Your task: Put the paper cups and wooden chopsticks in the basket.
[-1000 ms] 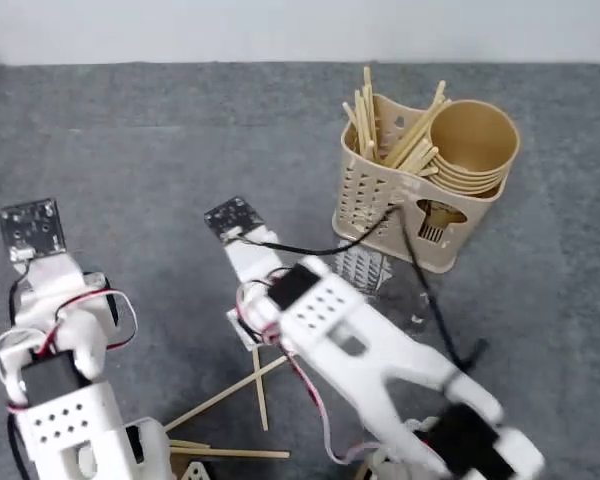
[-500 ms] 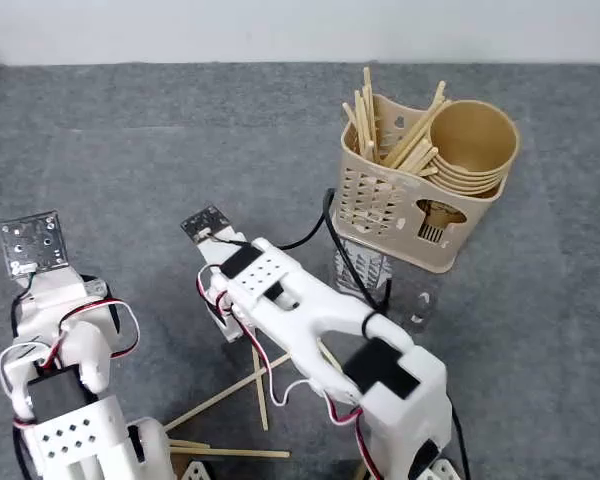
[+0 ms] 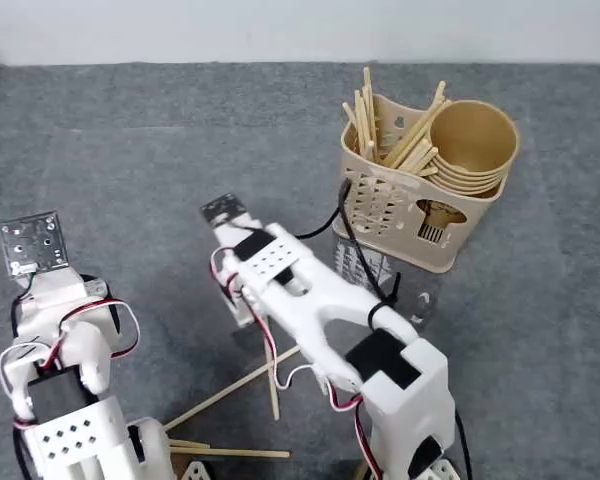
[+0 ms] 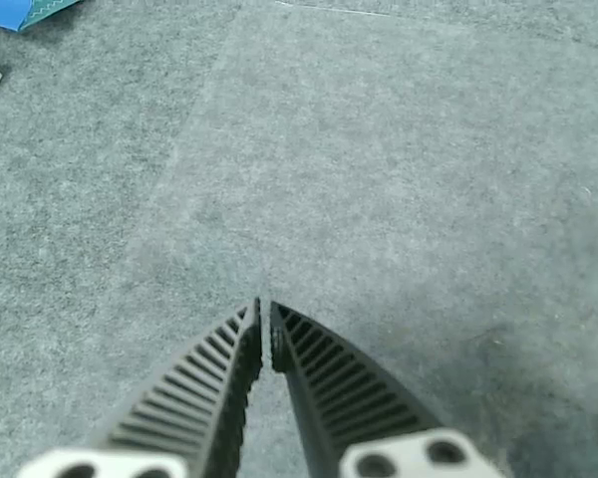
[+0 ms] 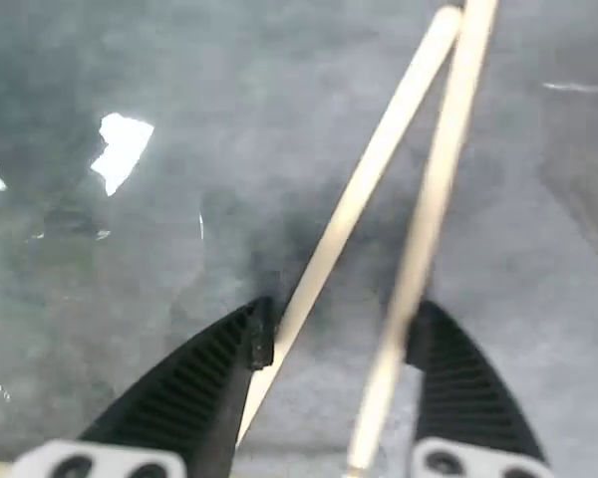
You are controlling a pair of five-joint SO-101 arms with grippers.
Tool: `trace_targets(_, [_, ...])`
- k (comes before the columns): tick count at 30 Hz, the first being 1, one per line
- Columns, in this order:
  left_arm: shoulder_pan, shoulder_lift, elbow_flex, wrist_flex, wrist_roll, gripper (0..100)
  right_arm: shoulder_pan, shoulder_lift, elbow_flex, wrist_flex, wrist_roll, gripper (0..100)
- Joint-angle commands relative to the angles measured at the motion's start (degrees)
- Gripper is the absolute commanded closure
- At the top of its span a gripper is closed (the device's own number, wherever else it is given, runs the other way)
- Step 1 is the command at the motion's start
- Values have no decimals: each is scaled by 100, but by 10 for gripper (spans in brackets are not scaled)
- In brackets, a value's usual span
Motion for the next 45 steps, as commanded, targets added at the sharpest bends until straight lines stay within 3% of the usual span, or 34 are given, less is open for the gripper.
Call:
trace_targets(1, [-9,-123,40,-105,-44,985,66,66,-132,48,-9,871])
trace_targets(11, [-9,-123,66,-105,-53,985,171,75,-105,13,290,989])
trace_targets(19, [-9,-123,119,-132,-53,985,259,13,-132,145,536,990])
trace_targets(34, [-9,-123,277,-264,-53,985,549,-4,-1978,2185,914,990])
trace_targets(45, [-9,-123,286,-264,-53,985,1270,-1174,-2664,2844,2303,990])
